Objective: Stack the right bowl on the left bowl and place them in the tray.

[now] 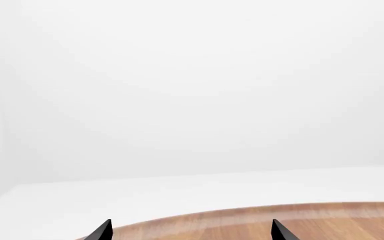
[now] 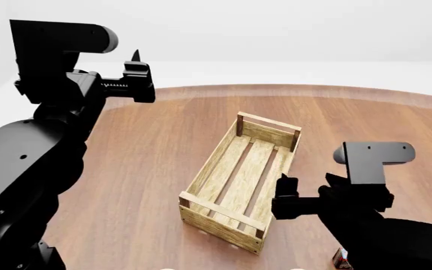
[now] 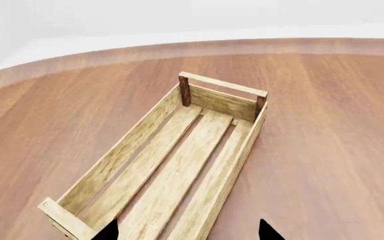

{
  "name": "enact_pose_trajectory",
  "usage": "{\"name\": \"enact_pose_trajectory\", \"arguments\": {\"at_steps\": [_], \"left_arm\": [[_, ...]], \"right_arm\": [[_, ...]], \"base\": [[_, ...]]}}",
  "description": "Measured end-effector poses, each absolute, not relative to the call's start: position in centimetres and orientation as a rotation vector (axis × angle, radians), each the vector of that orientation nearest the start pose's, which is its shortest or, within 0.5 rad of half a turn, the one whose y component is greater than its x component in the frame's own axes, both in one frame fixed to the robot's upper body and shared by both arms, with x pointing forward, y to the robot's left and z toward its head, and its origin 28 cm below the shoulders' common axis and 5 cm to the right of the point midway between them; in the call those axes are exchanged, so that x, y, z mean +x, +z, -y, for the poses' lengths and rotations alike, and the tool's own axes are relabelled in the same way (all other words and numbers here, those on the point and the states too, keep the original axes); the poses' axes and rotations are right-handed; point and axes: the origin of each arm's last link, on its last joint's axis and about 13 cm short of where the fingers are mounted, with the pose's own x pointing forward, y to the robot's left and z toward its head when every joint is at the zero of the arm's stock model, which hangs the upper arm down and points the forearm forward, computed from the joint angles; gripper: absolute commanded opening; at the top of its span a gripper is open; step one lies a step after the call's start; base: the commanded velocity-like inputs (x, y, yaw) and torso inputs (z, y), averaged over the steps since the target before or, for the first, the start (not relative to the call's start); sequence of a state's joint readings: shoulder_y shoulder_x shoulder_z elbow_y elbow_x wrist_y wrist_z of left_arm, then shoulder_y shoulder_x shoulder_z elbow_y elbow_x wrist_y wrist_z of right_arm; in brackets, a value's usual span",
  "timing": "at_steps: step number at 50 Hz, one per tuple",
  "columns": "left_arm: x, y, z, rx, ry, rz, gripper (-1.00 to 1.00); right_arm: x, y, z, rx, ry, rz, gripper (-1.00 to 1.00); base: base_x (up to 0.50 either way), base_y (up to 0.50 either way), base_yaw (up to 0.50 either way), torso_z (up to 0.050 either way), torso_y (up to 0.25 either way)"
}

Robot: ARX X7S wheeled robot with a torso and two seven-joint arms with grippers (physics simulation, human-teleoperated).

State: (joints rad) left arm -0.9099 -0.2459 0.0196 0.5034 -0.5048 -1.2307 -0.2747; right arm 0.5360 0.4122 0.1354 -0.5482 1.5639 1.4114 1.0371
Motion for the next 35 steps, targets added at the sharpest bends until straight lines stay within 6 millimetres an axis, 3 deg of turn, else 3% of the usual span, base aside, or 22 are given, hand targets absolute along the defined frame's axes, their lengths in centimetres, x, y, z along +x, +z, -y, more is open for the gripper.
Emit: {"name": "enact_pose_trajectory", "arguments": {"at_steps": [15, 35], "left_arm": [[28.0, 27.0, -22.6, 0.033, -0.043, 0.153, 1.00], [28.0, 27.0, -22.8, 0.034, -0.037, 0.154, 1.00]], "right_arm": [[17.1, 18.0, 12.1, 0.092, 0.102, -0.624, 1.00], [15.7, 15.9, 12.3, 0.151, 0.102, -0.817, 1.00]], "base": [[0.00, 0.00, 0.00, 0.000, 0.000], [0.00, 0.00, 0.00, 0.000, 0.000]]}}
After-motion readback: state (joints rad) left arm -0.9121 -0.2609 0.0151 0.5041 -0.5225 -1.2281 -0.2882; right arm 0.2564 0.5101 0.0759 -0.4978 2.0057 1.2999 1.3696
